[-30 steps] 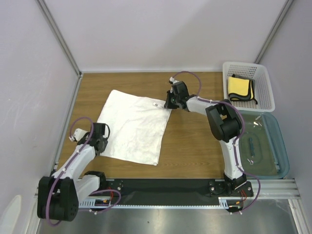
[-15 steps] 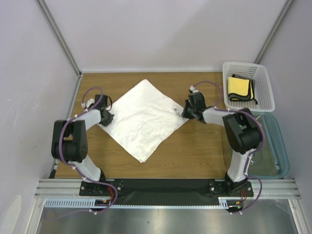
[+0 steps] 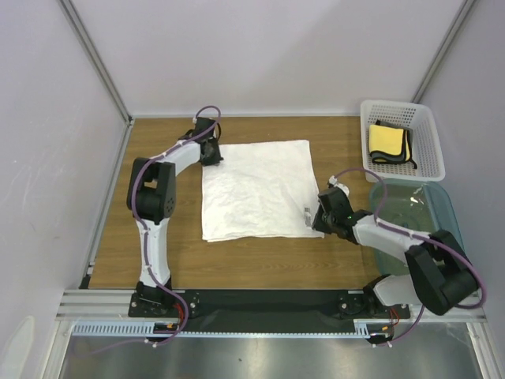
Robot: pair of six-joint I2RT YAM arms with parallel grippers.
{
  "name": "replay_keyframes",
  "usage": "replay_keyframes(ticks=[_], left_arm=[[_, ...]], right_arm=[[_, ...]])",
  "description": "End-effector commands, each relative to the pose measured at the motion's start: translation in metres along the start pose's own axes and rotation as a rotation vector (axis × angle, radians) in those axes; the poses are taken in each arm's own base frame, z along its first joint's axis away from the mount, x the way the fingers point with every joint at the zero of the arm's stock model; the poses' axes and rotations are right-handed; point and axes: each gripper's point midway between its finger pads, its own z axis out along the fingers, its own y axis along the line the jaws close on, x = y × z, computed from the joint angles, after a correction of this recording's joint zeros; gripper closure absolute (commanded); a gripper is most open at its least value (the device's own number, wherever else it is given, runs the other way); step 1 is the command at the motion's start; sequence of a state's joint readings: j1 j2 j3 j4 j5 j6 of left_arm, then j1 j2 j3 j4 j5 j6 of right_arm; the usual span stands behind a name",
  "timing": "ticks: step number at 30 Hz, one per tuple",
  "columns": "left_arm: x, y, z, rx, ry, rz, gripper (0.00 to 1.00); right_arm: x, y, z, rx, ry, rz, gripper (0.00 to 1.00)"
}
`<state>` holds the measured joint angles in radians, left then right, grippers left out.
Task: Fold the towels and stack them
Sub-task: Fold the towel
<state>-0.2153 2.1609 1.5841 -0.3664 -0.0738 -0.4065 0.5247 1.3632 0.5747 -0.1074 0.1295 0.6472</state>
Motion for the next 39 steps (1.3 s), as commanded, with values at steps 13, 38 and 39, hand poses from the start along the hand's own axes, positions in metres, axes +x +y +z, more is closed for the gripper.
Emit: replay_keyframes(ticks=[13,38,39], left_arm=[[-0.042,-0.057,-0.115,0.147,-0.163,0.218,0.64],[0.214,0.041,-0.184,0.086,0.059,-0.387,0.39],[0.215,0.04,-0.183,0.096,0.059,-0.383,0.39]], right_arm=[[-0.035,0.001,-0.058,0.009,-0.063,-0.043,1.0],[-0.054,-0.006,-0.03,-0.037,0.076,0.021,0.44],[-0.051,-0.007,-0.03,-0.035,0.08,0.027,0.44]])
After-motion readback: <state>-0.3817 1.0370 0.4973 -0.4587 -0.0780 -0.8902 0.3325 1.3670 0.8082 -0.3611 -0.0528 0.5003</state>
